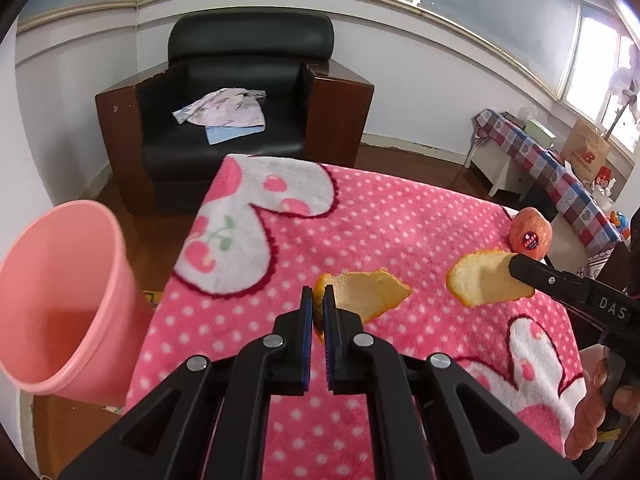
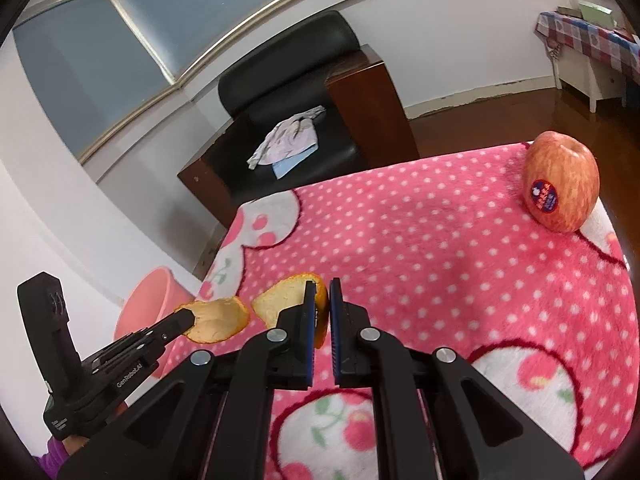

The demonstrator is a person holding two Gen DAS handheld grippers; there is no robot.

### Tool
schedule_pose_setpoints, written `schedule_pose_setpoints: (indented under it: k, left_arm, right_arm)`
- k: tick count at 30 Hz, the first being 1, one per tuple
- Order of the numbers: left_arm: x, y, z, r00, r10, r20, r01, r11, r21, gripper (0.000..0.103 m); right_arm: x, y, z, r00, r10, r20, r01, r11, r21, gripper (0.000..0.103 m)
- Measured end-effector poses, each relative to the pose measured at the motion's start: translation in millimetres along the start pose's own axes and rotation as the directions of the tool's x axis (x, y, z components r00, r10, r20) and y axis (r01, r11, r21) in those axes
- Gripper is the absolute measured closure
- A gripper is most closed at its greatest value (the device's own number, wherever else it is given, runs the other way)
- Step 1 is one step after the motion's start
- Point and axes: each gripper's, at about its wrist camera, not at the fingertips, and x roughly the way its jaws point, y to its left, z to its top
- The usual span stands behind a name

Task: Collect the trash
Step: 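Grasp one orange peel with the left tool while the right tool grasps the other, then carry both peels over the pink bin and open both tools to drop them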

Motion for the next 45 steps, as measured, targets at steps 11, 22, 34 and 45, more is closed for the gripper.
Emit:
schedule_pose_setpoints:
  k: [11,22,34,45]
  left_arm:
    - [-19.8,14.5,-14.2,1.0,0.023,0.006,-0.023,1.0,-0.003,0.099]
    - [-40.3,34.1,-17.7,0.997,0.06,0.054,-0.059,0.998,-0.017,0.099]
    - [-63.1,95.1,-10.2,0.977,0.182,0.107,-0.171,0.98,-0.104,0.099]
    - [-80.4,173.8,-13.2,0.944,0.313,0.101,-0.283,0.93,-0.233,0.099]
  right_arm:
    - [-3.6,34.3,-14.7,0.999,0.023,-0.023,-0.024,0.998,-0.064,0.096]
    - [1.6,69.3,-15.7,0.998,0.046,-0.032,-0.05,0.991,-0.124,0.096]
    - [33.8,141.6,-2.2,0.986,0.148,-0.072,-0.161,0.959,-0.232,0.096]
    - [81.1,218.4,-5.2,0.962,0.226,-0.15,-0.263,0.912,-0.313,0.096]
